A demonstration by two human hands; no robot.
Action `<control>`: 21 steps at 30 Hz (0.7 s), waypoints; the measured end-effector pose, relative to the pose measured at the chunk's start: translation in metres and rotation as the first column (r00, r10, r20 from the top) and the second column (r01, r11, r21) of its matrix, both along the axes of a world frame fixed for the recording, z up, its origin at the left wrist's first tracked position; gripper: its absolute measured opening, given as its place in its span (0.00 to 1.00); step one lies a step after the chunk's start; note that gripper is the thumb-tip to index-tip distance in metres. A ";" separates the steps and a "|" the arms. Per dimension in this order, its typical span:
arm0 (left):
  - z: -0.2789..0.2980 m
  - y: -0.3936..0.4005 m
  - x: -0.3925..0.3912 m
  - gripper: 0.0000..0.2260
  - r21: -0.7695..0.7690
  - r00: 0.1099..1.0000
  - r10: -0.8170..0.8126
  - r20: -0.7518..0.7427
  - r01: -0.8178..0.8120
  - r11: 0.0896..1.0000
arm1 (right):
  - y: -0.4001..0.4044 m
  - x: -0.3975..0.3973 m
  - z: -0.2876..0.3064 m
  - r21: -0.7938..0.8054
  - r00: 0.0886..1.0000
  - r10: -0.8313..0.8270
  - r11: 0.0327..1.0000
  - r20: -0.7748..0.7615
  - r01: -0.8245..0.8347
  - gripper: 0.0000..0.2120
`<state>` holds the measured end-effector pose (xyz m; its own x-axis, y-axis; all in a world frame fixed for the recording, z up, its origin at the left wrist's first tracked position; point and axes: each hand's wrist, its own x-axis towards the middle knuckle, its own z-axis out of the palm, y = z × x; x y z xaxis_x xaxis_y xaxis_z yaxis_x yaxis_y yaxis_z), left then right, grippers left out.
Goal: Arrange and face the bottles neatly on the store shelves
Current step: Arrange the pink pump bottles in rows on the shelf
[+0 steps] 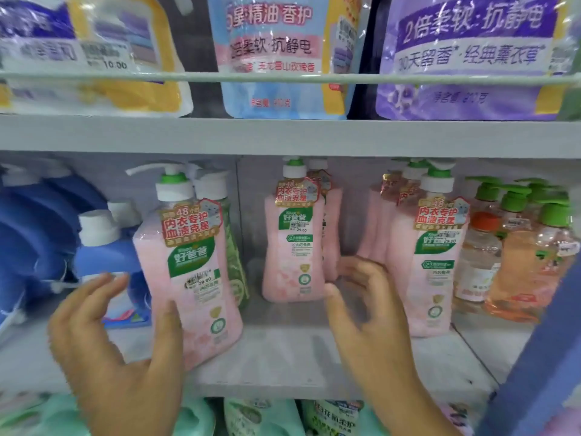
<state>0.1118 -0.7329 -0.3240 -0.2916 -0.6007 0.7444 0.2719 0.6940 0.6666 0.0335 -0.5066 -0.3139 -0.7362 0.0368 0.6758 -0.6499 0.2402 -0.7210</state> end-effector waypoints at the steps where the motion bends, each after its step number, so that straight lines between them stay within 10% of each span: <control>1: 0.003 -0.006 0.000 0.23 0.099 0.999 -0.043 0.032 0.040 0.994 | -0.015 -0.018 0.009 0.002 0.987 0.033 0.999 0.157 -0.034 0.17; 7: 0.007 -0.016 -0.006 0.17 0.331 0.844 -0.423 0.329 0.317 0.889 | -0.061 -0.088 0.025 0.044 0.915 -0.014 0.999 0.404 -0.004 0.28; 17: 0.003 -0.002 -0.025 0.20 0.399 0.738 -0.605 0.300 0.479 0.782 | -0.046 -0.099 0.011 0.223 0.893 0.024 0.965 0.448 -0.138 0.24; 21: -0.001 -0.005 -0.031 0.21 0.419 0.733 -0.618 0.284 0.485 0.767 | -0.029 -0.104 0.015 -0.016 0.919 -0.180 0.980 0.351 0.198 0.14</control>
<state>0.0805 -0.7377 -0.3248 -0.8605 -0.4067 0.3068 0.2173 0.2516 0.9431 -0.0706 -0.5359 -0.2985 -0.8999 0.2257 0.3733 -0.3033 0.2912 -0.9073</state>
